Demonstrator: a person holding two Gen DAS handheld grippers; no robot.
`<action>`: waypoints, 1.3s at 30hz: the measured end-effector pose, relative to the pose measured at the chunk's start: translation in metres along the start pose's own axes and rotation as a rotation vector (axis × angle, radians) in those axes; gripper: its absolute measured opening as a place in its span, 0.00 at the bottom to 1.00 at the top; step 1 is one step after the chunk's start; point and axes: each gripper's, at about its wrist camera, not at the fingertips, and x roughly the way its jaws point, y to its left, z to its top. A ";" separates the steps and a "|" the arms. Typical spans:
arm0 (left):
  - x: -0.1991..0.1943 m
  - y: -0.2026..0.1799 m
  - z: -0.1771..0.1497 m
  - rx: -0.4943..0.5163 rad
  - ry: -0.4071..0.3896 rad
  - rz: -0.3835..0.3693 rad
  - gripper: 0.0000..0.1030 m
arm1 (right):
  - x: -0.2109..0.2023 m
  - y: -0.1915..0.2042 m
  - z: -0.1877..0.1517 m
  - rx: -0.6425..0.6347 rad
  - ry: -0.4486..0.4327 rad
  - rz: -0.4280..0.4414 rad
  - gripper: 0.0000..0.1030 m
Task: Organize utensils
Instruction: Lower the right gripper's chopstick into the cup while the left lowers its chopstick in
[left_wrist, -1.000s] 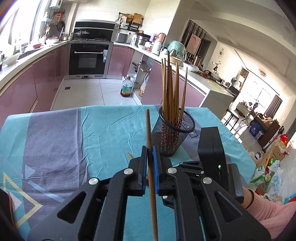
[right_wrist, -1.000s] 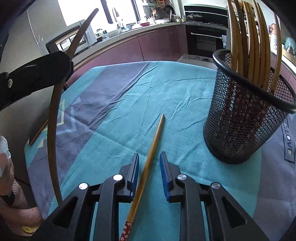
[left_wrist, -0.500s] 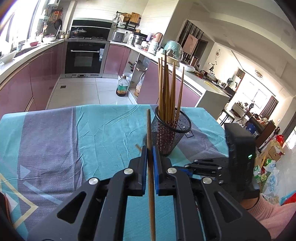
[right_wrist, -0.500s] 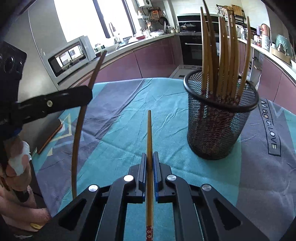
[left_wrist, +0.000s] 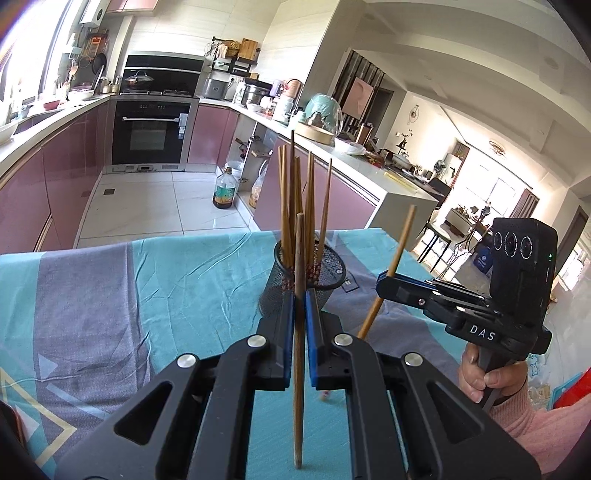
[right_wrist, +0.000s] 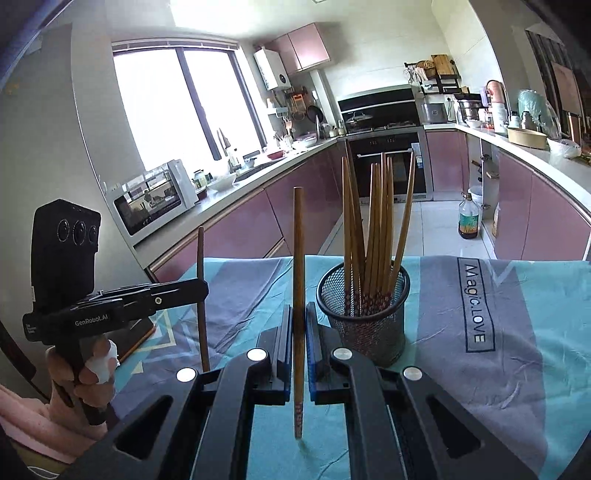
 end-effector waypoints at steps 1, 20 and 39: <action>-0.001 -0.001 0.002 0.002 -0.006 -0.002 0.07 | -0.002 -0.001 0.002 0.000 -0.009 0.004 0.05; -0.024 -0.014 0.057 0.021 -0.143 -0.020 0.07 | -0.031 0.002 0.056 -0.098 -0.159 -0.020 0.05; -0.046 -0.045 0.124 0.074 -0.261 0.005 0.07 | -0.024 -0.017 0.097 -0.105 -0.213 -0.055 0.05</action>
